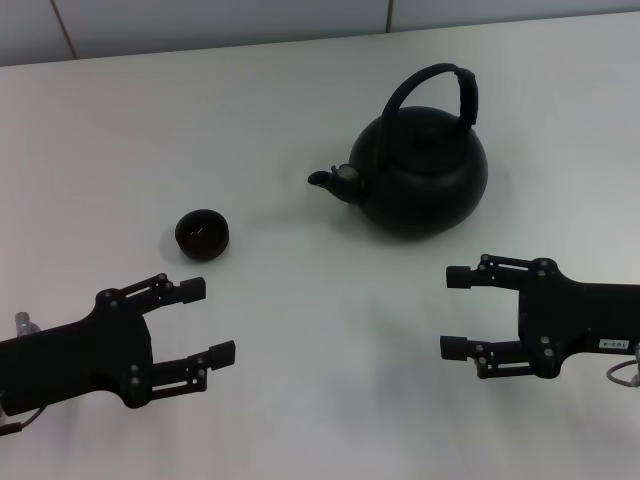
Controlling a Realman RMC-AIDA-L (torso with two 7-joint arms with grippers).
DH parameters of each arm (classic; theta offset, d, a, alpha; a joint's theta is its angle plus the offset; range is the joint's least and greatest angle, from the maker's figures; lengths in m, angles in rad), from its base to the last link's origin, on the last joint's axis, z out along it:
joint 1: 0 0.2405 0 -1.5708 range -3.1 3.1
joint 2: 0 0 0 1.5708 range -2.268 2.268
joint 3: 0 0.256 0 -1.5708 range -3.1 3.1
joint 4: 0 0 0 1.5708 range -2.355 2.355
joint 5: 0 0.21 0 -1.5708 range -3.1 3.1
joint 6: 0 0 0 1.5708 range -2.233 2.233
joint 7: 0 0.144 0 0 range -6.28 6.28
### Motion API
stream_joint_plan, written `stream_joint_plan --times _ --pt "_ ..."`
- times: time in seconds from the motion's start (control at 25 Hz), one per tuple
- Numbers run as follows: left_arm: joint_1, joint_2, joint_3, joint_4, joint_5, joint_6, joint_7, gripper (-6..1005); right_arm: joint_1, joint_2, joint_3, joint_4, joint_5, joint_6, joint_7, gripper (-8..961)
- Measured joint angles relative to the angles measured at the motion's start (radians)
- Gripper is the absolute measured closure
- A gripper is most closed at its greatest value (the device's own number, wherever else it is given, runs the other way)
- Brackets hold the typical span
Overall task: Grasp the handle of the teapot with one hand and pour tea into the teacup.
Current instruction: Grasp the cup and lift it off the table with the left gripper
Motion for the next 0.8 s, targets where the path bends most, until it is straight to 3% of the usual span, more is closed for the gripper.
stream_joint_plan --times 0.64,0.8 --pt "-0.004 0.000 0.007 -0.002 0.000 -0.004 0.002 163 -0.005 0.000 0.006 0.001 0.001 0.000 0.000 127" --pt "-0.004 -0.001 0.001 -0.019 -0.033 -0.057 0.005 162 -0.002 0.001 0.007 0.003 0.003 0.002 0.000 127"
